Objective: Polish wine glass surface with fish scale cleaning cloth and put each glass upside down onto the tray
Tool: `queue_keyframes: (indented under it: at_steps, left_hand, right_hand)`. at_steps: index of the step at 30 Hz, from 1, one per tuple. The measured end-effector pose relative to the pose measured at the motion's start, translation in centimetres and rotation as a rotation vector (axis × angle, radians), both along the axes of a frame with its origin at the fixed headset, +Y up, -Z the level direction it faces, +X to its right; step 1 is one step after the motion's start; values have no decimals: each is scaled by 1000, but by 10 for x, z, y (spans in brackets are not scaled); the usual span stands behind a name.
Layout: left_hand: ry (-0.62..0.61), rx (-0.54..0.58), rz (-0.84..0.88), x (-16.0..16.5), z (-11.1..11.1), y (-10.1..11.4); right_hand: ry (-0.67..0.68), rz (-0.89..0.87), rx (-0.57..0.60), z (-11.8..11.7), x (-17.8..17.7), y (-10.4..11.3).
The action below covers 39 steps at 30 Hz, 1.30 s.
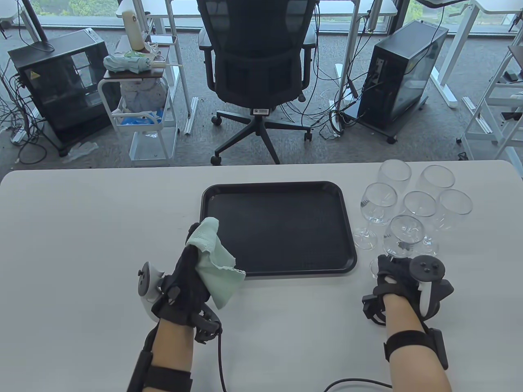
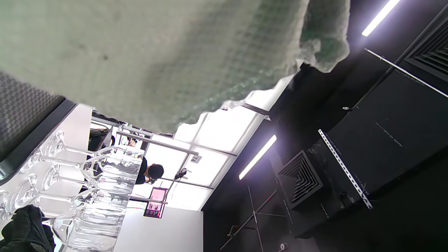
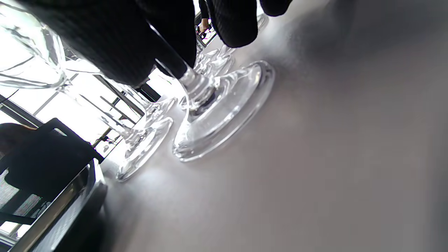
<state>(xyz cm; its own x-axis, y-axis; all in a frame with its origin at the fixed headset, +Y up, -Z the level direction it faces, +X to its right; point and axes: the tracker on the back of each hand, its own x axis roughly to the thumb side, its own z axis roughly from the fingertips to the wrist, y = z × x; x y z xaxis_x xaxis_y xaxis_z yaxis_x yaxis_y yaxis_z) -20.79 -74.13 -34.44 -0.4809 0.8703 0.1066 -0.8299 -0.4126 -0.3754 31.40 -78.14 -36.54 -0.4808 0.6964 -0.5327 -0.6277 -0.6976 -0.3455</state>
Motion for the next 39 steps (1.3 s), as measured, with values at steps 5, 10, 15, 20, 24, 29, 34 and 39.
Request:
queue_keyframes:
  at_steps: [5,10,15,20,24,29,34,39]
  left_hand:
    - [-3,-9,1,0,-1,-2]
    - [4,9,12,-2,0,2]
    - [21,15,12,-6,2,3]
    - [14,11,12,-7,2,0]
    - [10,40,-97,-2,2,6]
    - [-61,214,-300,31,9,40]
    - [-84,357,-556,64,27,62]
    - [-64,320,-616,65,25,45]
  right_hand:
    - [153,31,113,11,-11,21]
    - [422,355,313,24,-61,66]
    - [689,706,601,41,-126,96]
    - [794,860,646,54,-170,80]
    - [864,911,574,52,-184,65]
    - [889,905,557,51,-190,64]
    - [855,883,608,57,-188,74]
    - [797,824,664,64,-179,83]
